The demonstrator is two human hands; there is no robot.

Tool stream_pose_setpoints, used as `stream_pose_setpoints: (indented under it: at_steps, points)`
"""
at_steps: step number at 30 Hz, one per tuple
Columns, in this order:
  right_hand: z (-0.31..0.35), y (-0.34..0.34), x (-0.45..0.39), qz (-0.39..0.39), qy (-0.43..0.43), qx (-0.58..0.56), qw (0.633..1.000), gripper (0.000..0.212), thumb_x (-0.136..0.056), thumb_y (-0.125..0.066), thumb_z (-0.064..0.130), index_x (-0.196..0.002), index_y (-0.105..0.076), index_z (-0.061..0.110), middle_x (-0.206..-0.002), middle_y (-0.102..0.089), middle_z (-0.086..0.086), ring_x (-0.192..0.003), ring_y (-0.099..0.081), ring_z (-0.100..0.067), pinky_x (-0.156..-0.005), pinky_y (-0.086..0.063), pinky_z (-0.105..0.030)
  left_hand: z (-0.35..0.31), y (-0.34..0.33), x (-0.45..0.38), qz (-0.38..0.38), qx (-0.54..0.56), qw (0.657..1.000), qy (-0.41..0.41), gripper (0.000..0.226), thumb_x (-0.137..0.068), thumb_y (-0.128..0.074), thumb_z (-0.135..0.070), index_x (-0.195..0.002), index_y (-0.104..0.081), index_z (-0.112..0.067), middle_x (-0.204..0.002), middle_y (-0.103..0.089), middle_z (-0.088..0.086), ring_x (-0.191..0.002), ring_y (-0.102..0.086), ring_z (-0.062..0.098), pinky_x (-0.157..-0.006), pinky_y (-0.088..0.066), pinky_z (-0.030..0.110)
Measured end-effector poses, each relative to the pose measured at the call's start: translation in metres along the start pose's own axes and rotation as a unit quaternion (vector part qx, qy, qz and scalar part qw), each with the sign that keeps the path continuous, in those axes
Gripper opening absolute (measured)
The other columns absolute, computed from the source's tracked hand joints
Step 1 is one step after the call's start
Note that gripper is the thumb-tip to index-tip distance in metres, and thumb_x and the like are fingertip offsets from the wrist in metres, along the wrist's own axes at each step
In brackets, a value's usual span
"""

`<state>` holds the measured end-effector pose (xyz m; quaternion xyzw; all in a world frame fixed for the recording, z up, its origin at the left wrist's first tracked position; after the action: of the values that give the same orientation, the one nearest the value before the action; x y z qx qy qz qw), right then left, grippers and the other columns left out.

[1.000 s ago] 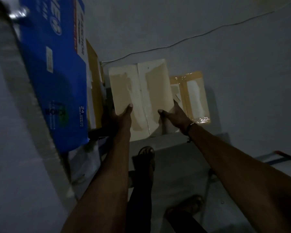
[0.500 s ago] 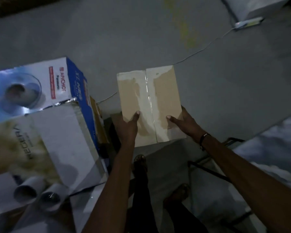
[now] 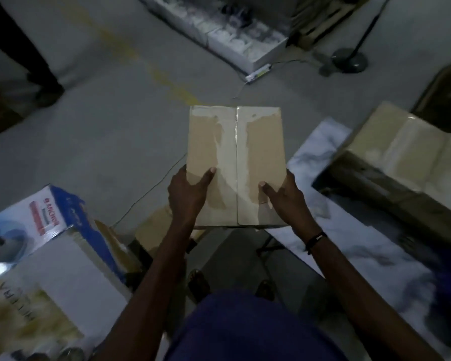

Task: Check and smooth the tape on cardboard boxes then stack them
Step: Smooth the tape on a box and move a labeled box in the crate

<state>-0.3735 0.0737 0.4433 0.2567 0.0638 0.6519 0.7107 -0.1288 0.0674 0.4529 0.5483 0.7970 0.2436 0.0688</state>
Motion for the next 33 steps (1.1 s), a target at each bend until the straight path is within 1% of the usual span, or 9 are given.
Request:
stream_pose_setpoints:
  at_steps: [2, 6, 9, 11, 15, 19, 23, 29, 33]
  points:
    - [-0.012, 0.036, 0.015, -0.031, -0.014, -0.006, 0.999, 0.068, -0.097, -0.065, 0.041, -0.153, -0.032, 0.021, -0.134, -0.051, 0.009, -0.117, -0.050, -0.012, -0.094, -0.040, -0.024, -0.023, -0.026, 0.014, 0.038, 0.002, 0.999, -0.034, 0.077, -0.075, -0.069, -0.076, -0.130, -0.066, -0.022, -0.119, -0.072, -0.003, -0.102, -0.068, 0.015, -0.085, -0.059, 0.035]
    - [-0.051, 0.100, 0.050, -0.086, -0.068, -0.024, 0.994, 0.071, -0.097, -0.065, 0.043, -0.155, -0.031, 0.021, -0.132, -0.052, 0.006, -0.115, -0.048, -0.012, -0.092, -0.038, -0.027, -0.051, -0.084, 0.049, 0.115, -0.013, 0.991, -0.066, 0.068, -0.079, -0.072, -0.070, -0.126, -0.068, -0.022, -0.113, -0.072, -0.005, -0.098, -0.069, 0.015, -0.081, -0.059, 0.034]
    - [-0.089, 0.134, 0.078, -0.127, -0.117, -0.024, 0.985, 0.068, -0.095, -0.067, 0.045, -0.150, -0.036, 0.018, -0.138, -0.055, -0.004, -0.114, -0.052, -0.017, -0.091, -0.042, -0.031, -0.061, -0.126, 0.080, 0.169, -0.030, 0.982, -0.083, 0.061, -0.082, -0.074, -0.063, -0.125, -0.067, -0.020, -0.113, -0.072, -0.002, -0.095, -0.067, 0.015, -0.080, -0.056, 0.031]
    - [-0.114, 0.152, 0.098, -0.150, -0.128, -0.028, 0.980, 0.067, -0.093, -0.068, 0.047, -0.147, -0.038, 0.018, -0.135, -0.057, -0.004, -0.115, -0.055, -0.018, -0.092, -0.047, -0.034, -0.065, -0.151, 0.102, 0.205, -0.034, 0.974, -0.090, 0.060, -0.084, -0.075, -0.058, -0.128, -0.066, -0.019, -0.116, -0.072, 0.000, -0.094, -0.066, 0.014, -0.079, -0.052, 0.027]
    - [-0.156, 0.181, 0.129, -0.197, -0.170, -0.052, 0.964, 0.053, -0.090, -0.074, 0.044, -0.130, -0.049, 0.019, -0.120, -0.063, 0.003, -0.108, -0.062, -0.016, -0.086, -0.048, -0.028, -0.065, -0.197, 0.137, 0.267, -0.050, 0.958, -0.097, 0.057, -0.085, -0.076, -0.054, -0.128, -0.067, -0.018, -0.113, -0.071, -0.002, -0.095, -0.064, 0.011, -0.077, -0.048, 0.024]
    - [-0.197, 0.199, 0.145, -0.221, -0.198, -0.087, 0.951, 0.077, -0.078, -0.077, 0.064, -0.133, -0.046, 0.021, -0.120, -0.066, 0.002, -0.107, -0.065, -0.016, -0.093, -0.055, -0.034, -0.056, -0.240, 0.158, 0.310, -0.060, 0.941, -0.119, 0.053, -0.083, -0.075, -0.061, -0.120, -0.070, -0.023, -0.106, -0.071, -0.009, -0.097, -0.067, 0.010, -0.076, -0.051, 0.024]
    - [-0.218, 0.212, 0.151, -0.230, -0.217, -0.107, 0.943, 0.069, -0.086, -0.078, 0.045, -0.135, -0.038, 0.016, -0.125, -0.060, -0.003, -0.112, -0.060, -0.021, -0.093, -0.052, -0.033, -0.046, -0.273, 0.168, 0.341, -0.073, 0.927, -0.137, 0.058, -0.078, -0.074, -0.069, -0.121, -0.067, -0.030, -0.104, -0.068, -0.015, -0.097, -0.068, 0.006, -0.079, -0.056, 0.025]
    - [-0.230, 0.210, 0.153, -0.229, -0.233, -0.099, 0.940, 0.078, -0.088, -0.076, 0.045, -0.144, -0.035, 0.010, -0.135, -0.058, -0.010, -0.109, -0.054, -0.018, -0.092, -0.046, -0.029, -0.034, -0.297, 0.168, 0.360, -0.108, 0.915, -0.148, 0.074, -0.075, -0.073, -0.074, -0.129, -0.064, -0.024, -0.119, -0.071, -0.007, -0.105, -0.068, 0.011, -0.085, -0.059, 0.031]
    - [-0.231, 0.205, 0.153, -0.230, -0.221, -0.085, 0.944, 0.083, -0.089, -0.075, 0.045, -0.151, -0.029, 0.013, -0.142, -0.053, -0.010, -0.123, -0.055, -0.026, -0.099, -0.044, -0.030, -0.027, -0.304, 0.159, 0.382, -0.138, 0.901, -0.152, 0.080, -0.077, -0.072, -0.073, -0.136, -0.058, -0.021, -0.128, -0.068, 0.001, -0.113, -0.067, 0.018, -0.086, -0.056, 0.029]
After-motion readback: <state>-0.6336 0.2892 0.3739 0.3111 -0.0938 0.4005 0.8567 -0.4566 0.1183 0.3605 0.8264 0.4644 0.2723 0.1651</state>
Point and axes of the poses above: each hand's wrist, its own x-axis away from the middle knuckle, its own y-axis out of the back of the hand, z = x × y, the point moved 1 cm from there along -x, towards the middle knuckle
